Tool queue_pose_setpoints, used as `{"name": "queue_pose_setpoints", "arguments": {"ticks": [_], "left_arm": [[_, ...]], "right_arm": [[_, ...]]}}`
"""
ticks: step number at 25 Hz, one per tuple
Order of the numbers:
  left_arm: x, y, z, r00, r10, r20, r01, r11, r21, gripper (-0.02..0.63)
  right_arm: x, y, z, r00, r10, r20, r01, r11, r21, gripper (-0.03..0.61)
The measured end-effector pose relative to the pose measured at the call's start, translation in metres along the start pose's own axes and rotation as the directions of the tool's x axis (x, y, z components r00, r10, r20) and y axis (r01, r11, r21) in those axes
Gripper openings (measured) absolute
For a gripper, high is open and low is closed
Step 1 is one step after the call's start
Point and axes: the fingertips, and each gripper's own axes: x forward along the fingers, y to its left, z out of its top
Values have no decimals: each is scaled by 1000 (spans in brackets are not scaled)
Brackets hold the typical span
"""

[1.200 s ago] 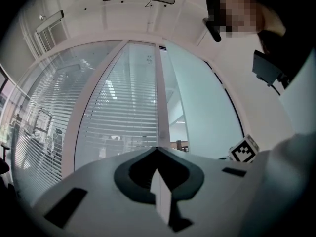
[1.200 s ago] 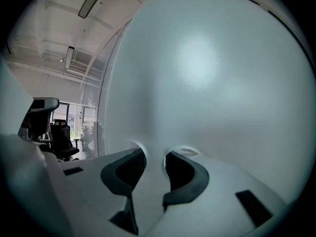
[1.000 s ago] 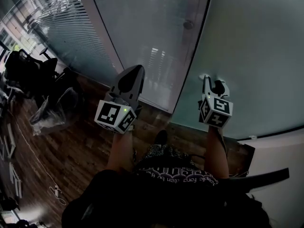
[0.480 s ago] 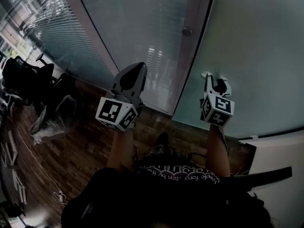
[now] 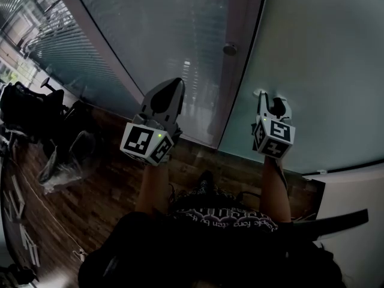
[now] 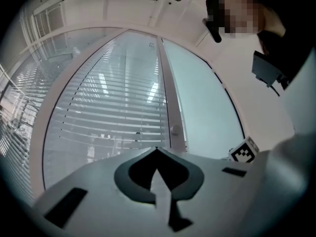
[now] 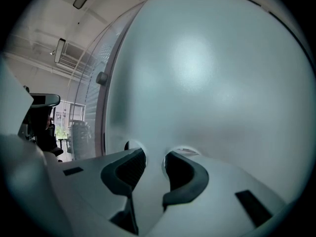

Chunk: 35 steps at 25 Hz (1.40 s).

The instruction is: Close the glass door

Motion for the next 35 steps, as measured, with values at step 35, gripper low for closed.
{"name": "queue_pose_setpoints", "arguments": {"ticks": [35], "left_arm": [[37, 12, -3, 999, -38, 0, 38, 999, -15, 2]], "right_arm": [[21, -14, 5, 998, -67, -12, 67, 998, -2, 124]]}}
